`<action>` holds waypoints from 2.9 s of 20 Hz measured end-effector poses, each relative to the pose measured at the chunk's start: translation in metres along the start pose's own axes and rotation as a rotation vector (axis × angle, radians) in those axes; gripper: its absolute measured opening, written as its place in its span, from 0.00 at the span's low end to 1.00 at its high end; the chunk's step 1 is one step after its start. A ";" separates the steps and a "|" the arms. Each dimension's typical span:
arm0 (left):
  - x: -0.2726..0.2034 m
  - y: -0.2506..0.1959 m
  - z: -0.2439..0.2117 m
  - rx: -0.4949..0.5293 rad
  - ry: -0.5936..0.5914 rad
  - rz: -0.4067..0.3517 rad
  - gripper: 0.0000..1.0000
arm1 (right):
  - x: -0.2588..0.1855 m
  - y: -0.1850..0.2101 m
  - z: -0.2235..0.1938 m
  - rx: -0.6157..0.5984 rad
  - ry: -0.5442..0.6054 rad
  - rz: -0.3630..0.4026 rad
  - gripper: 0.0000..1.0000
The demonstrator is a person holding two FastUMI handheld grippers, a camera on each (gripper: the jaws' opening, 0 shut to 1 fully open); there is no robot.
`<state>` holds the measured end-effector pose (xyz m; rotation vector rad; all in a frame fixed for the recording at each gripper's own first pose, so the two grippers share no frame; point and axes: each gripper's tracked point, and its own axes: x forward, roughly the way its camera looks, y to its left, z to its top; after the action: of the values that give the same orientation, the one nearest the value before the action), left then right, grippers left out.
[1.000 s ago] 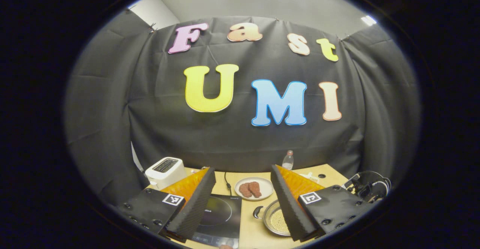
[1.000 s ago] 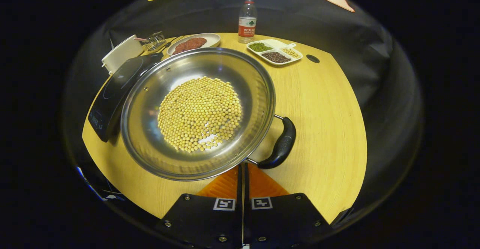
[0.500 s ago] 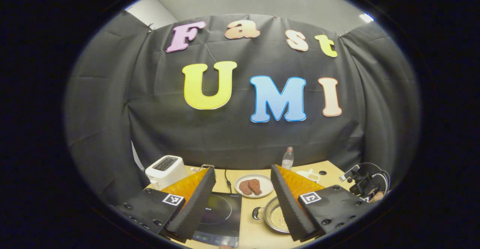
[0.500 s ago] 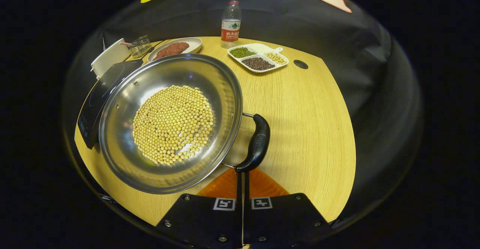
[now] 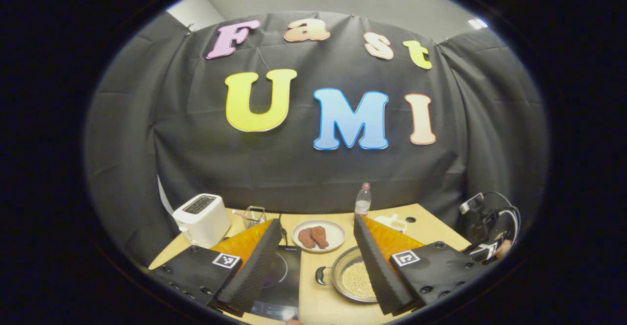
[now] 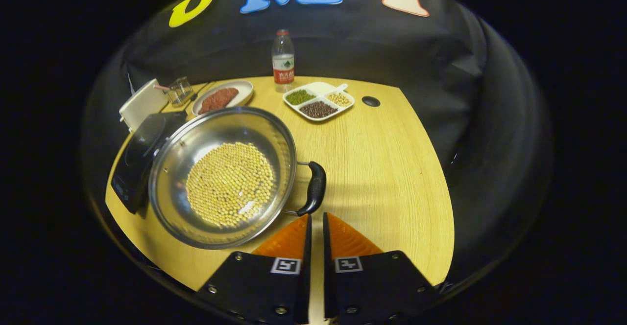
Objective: First push the handle of the pot to place it horizontally, then grasp the pot with both hands and set it on the induction cooktop.
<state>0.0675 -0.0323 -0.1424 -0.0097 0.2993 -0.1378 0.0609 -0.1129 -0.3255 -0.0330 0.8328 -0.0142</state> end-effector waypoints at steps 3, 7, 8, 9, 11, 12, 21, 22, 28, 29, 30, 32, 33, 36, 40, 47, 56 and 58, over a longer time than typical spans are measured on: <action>0.011 -0.010 -0.016 -0.014 0.013 -0.036 1.00 | -0.016 0.010 0.016 0.047 -0.107 0.046 0.84; 0.036 -0.019 -0.054 -0.021 0.061 -0.073 1.00 | -0.022 0.010 0.022 0.065 -0.173 0.023 1.00; 0.044 -0.022 -0.069 -0.021 0.085 -0.079 1.00 | -0.020 0.010 0.020 0.070 -0.175 0.016 1.00; 0.052 -0.024 -0.085 -0.019 0.110 -0.084 0.97 | -0.017 0.008 0.019 0.075 -0.171 0.008 1.00; 0.068 -0.025 -0.116 -0.012 0.168 -0.093 0.97 | -0.008 0.007 0.017 0.084 -0.161 -0.001 1.00; 0.076 -0.025 -0.132 -0.010 0.194 -0.096 0.94 | -0.003 0.006 0.015 0.090 -0.154 -0.005 1.00; 0.131 -0.018 -0.232 0.017 0.373 -0.086 0.97 | 0.055 0.003 0.011 0.104 -0.095 -0.029 1.00; 0.135 -0.018 -0.240 0.020 0.390 -0.086 0.97 | 0.063 0.003 0.012 0.104 -0.088 -0.034 1.00; 0.152 -0.020 -0.271 0.049 0.441 -0.088 0.97 | 0.093 -0.001 0.013 0.109 -0.085 -0.083 1.00; 0.155 -0.020 -0.275 0.054 0.444 -0.088 1.00 | 0.096 -0.001 0.012 0.113 -0.082 -0.085 1.00; 0.158 -0.018 -0.277 0.060 0.446 -0.084 0.94 | 0.099 -0.004 0.010 0.113 -0.078 -0.100 0.99; 0.164 -0.019 -0.280 0.058 0.447 -0.086 1.00 | 0.103 0.001 0.007 0.119 -0.065 -0.086 0.86; 0.167 -0.020 -0.282 0.058 0.449 -0.084 0.92 | 0.105 0.004 0.007 0.121 -0.065 -0.080 0.83; 0.167 -0.015 -0.284 0.092 0.456 -0.078 0.77 | 0.107 0.006 0.008 0.114 -0.066 -0.096 0.69; 0.164 -0.014 -0.284 0.126 0.479 -0.091 0.66 | 0.107 0.007 0.008 0.111 -0.055 -0.098 0.55; 0.162 -0.012 -0.276 0.137 0.490 -0.097 0.58 | 0.091 0.012 0.014 0.117 -0.041 -0.103 0.57; 0.130 0.002 -0.228 0.131 0.459 -0.106 0.60 | 0.042 0.031 0.028 0.127 -0.063 -0.108 0.57; 0.126 0.007 -0.218 0.133 0.452 -0.108 0.60 | 0.034 0.037 0.030 0.131 -0.069 -0.105 0.57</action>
<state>0.1233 -0.0400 -0.3878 0.1393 0.7404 -0.2680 0.1061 -0.0758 -0.3315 0.0457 0.7590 -0.1658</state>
